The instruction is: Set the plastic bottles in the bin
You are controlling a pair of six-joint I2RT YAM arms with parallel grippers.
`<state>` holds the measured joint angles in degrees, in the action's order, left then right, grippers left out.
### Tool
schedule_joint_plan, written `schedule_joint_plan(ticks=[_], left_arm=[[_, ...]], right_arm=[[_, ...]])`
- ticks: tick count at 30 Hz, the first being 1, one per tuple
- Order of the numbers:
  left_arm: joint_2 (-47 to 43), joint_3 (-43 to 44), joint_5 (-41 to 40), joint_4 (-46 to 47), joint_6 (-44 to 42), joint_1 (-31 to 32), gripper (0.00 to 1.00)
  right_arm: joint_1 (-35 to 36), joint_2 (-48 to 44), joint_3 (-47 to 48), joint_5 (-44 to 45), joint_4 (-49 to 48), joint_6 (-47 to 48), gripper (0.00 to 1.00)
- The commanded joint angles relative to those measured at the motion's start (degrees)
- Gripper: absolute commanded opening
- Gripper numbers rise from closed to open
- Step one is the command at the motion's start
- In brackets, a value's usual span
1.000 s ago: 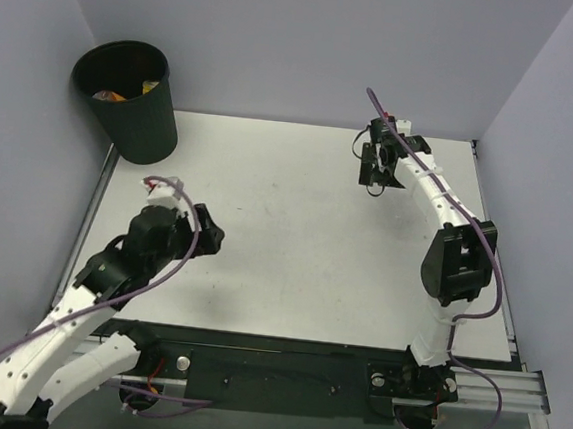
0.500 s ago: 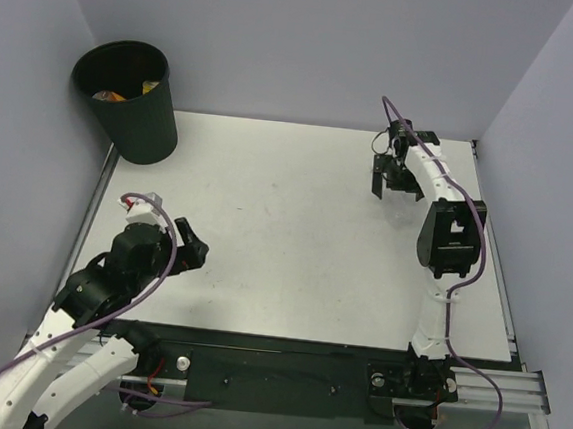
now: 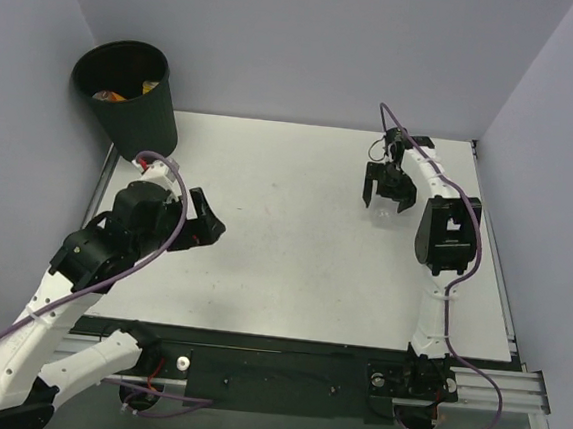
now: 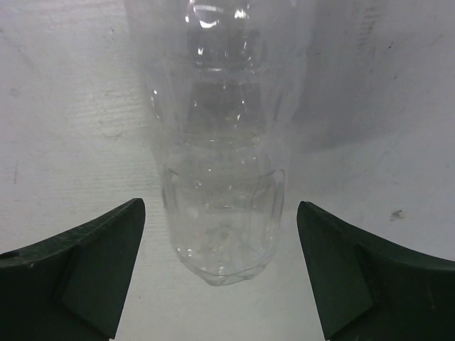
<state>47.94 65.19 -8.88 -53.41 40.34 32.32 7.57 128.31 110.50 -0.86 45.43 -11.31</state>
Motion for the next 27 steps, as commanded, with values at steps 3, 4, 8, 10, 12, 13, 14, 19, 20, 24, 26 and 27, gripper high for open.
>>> schedule_joint_plan(ticks=[3,4,8,10,12,13,14,19,20,24,26,27], left_arm=[[7.86,6.98,6.43,3.12,-3.78,0.03,0.97],[8.13,6.45,5.9,4.09,-3.51,0.03,0.97],[12.41,7.66,14.22,6.31,-4.3,-3.22,0.97],[15.75,11.26,14.6,4.19,-5.79,-4.63,0.97],[18.49,13.9,16.42,3.57,-6.76,-6.29,0.97],[20.68,14.78,18.1,4.18,-7.11,-8.65,0.97],[22.09,15.14,22.64,4.36,-6.77,-11.11,0.97],[26.32,13.39,30.76,14.54,-1.5,-12.54,0.97],[26.41,12.25,30.94,17.52,-0.01,-12.71,0.97],[27.47,7.43,32.17,28.05,5.08,-13.42,0.97],[27.64,4.53,33.14,33.07,7.46,-13.42,0.97],[27.64,3.9,33.06,34.58,8.0,-13.42,0.97]], right_arm=[[-0.36,-1.75,-4.32,-1.51,0.19,-2.13,0.72],[-0.45,-2.27,-4.67,-1.94,-0.86,-2.48,0.68],[-1.07,-6.3,-9.23,-5.02,-3.93,-4.42,0.45],[-1.07,-10.07,-13.09,-6.07,-6.66,-5.91,0.41],[-0.63,-14.81,-17.91,-8.71,-9.82,-7.66,0.4],[-0.2,-18.06,-19.6,-10.46,-12.71,-8.54,0.4],[1.11,-20.36,-24.67,-11.61,-14.91,-10.29,0.4],[13.4,-36.17,-40.52,-19.42,-29.4,-14.08,0.4],[14.74,-37.33,-43.76,-21.27,-30.91,-15.74,0.4],[21.77,-44.02,-52.57,-27.6,-43.04,-23.64,0.4],[24.67,-45.08,-54.16,-29.71,-47.16,-25.85,0.4],[26.68,-45.17,-53.55,-29.72,-46.75,-25.87,0.4]])
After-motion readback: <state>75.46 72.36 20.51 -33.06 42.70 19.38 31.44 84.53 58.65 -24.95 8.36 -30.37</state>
